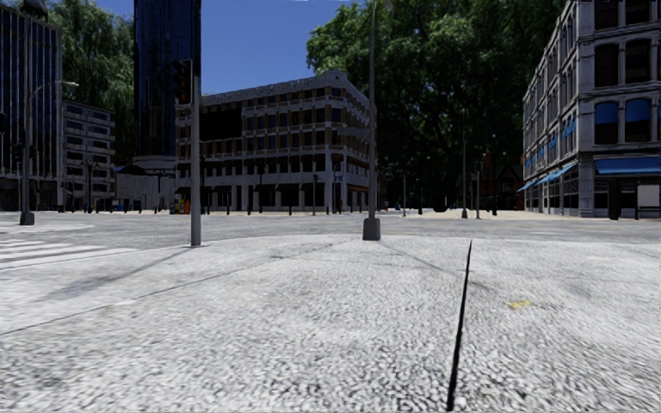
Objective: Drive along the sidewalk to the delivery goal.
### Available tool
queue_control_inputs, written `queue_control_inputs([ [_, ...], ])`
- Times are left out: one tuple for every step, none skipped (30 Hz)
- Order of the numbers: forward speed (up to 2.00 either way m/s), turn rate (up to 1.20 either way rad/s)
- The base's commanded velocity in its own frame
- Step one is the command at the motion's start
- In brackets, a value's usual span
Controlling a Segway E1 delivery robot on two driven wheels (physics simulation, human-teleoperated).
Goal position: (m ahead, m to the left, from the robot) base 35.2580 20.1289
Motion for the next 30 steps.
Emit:
queue_control_inputs([
  [1.96,0.83],
  [1.96,0.84],
  [1.96,0.84],
  [1.96,0.84],
  [1.96,0.84],
  [1.96,0.84],
  [1.96,0.84],
  [1.96,0.84],
  [1.96,0.84],
  [1.96,0.84],
  [1.96,0.84],
  [1.96,0.84],
  [1.96,0.84],
  [1.96,0.84],
  [1.96,0.83],
  [1.96,0.83],
  [1.96,0.83],
  [1.96,0.83],
  [1.96,0.83],
  [1.96,0.83],
  [1.96,0.83],
  [1.96,0.83],
  [1.96,0.83],
  [1.96,0.83],
  [1.96,0.83],
  [1.96,0.83],
  [1.96,0.83],
  [1.96,0.83],
  [1.96,0.83],
  [1.96,0.83],
])
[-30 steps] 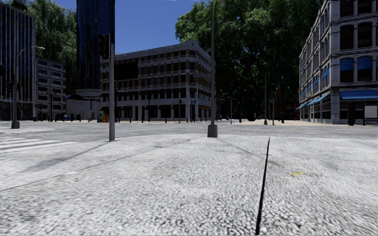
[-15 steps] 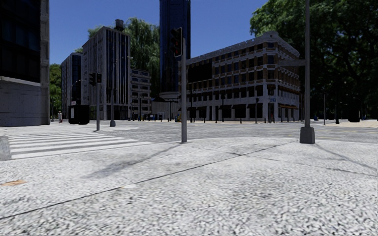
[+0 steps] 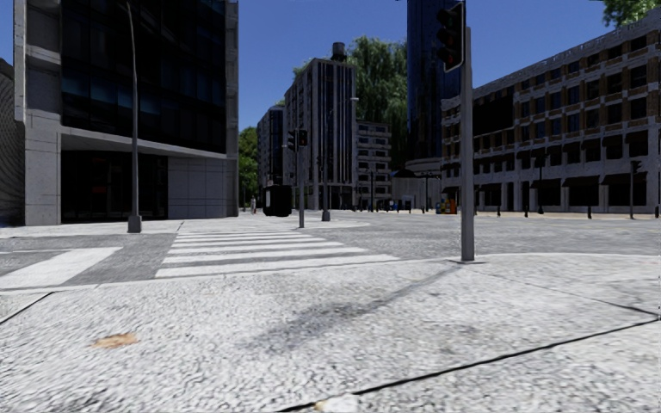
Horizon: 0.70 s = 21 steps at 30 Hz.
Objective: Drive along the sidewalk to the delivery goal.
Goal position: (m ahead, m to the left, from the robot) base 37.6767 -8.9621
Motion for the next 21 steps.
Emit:
queue_control_inputs([
  [1.96,0.83],
  [1.96,0.83],
  [1.96,0.83],
  [1.96,0.83],
  [1.96,0.83],
  [1.96,0.83],
  [1.96,0.74],
  [1.96,0.66],
  [1.96,0.09],
  [1.96,0.0],
  [1.96,0.0],
  [1.96,0.0],
  [1.96,0.0],
  [1.96,0.0],
  [1.96,0.0],
  [1.96,0.0],
  [1.96,0.0],
  [1.96,0.0],
  [1.96,0.0],
  [1.96,0.0],
  [1.96,0.0],
])
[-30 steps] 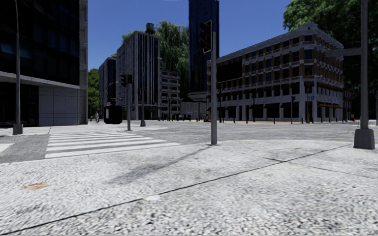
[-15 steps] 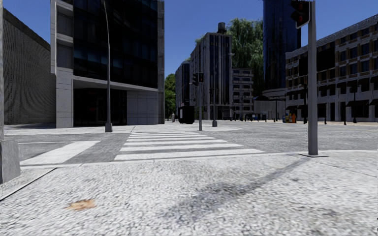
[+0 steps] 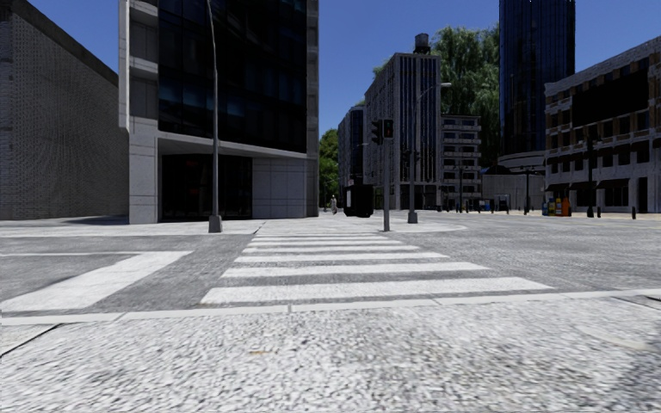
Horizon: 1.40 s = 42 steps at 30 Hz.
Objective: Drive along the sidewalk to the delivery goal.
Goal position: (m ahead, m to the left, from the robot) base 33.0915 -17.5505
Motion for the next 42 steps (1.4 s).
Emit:
queue_control_inputs([
  [1.96,0.0],
  [1.96,0.0],
  [1.96,0.0],
  [1.96,0.0],
  [1.96,0.0],
  [1.96,0.0],
  [1.96,0.0],
  [1.96,0.0],
  [1.96,0.0],
  [1.96,0.0],
  [1.96,0.0],
  [1.96,0.0],
  [1.96,0.0],
  [1.96,0.0],
  [1.96,0.0],
  [1.96,0.0],
  [1.96,0.0],
  [1.96,0.0],
  [1.96,0.0],
  [1.96,0.0],
  [1.96,0.0],
  [1.96,0.0],
  [1.96,0.0],
  [1.96,0.0],
  [1.96,0.0],
  [1.96,0.0],
  [1.96,0.0],
  [1.96,0.0],
  [1.96,0.0],
  [1.96,0.0],
  [1.96,0.0],
  [1.96,0.0],
  [1.96,0.0],
  [1.96,0.0],
  [1.96,0.04],
  [1.96,0.36],
  [1.96,0.36],
  [1.96,0.58],
  [1.96,0.65],
  [1.96,0.67],
  [1.96,0.5],
  [1.96,0.07],
])
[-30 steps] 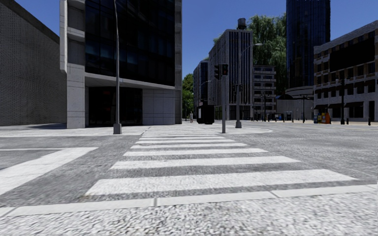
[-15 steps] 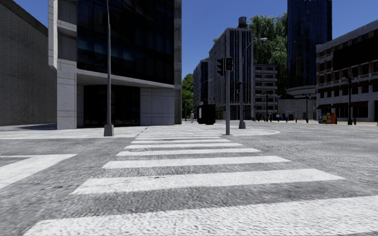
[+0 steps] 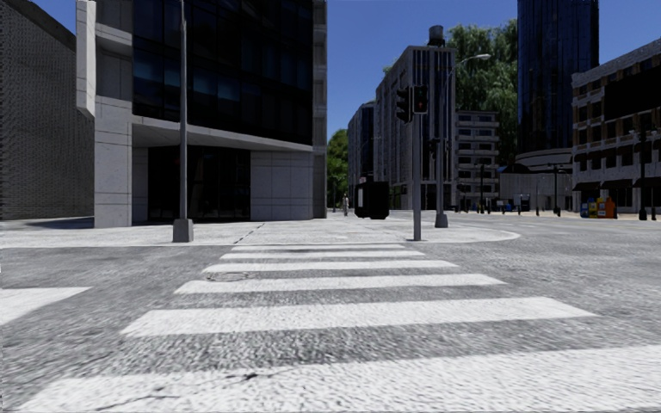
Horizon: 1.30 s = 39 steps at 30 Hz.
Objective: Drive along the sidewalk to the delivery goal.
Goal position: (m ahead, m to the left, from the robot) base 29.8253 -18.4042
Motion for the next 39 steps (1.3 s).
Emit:
queue_control_inputs([
  [1.96,0.07],
  [1.96,0.0],
  [1.96,0.0],
  [1.96,0.0],
  [1.96,0.0],
  [1.96,0.0],
  [1.96,0.0],
  [1.96,0.0],
  [1.96,0.0],
  [1.96,0.0],
  [1.96,0.0],
  [1.96,0.0],
  [1.96,0.0],
  [1.96,0.0],
  [1.96,0.0],
  [1.96,0.0],
  [1.96,0.0],
  [1.96,0.0],
  [1.96,0.0],
  [1.96,0.0],
  [1.96,0.0],
  [1.96,0.0],
  [1.96,0.0],
  [1.96,0.0],
  [1.96,0.0],
  [1.96,0.0],
  [1.96,0.0],
  [1.96,0.0],
  [1.96,0.0],
  [1.96,0.0],
  [1.96,0.0],
  [1.96,0.0],
  [1.96,0.0],
  [1.96,0.0],
  [1.96,0.0],
  [1.96,0.0],
  [1.96,0.0],
  [1.96,0.0],
  [1.96,0.0],
])
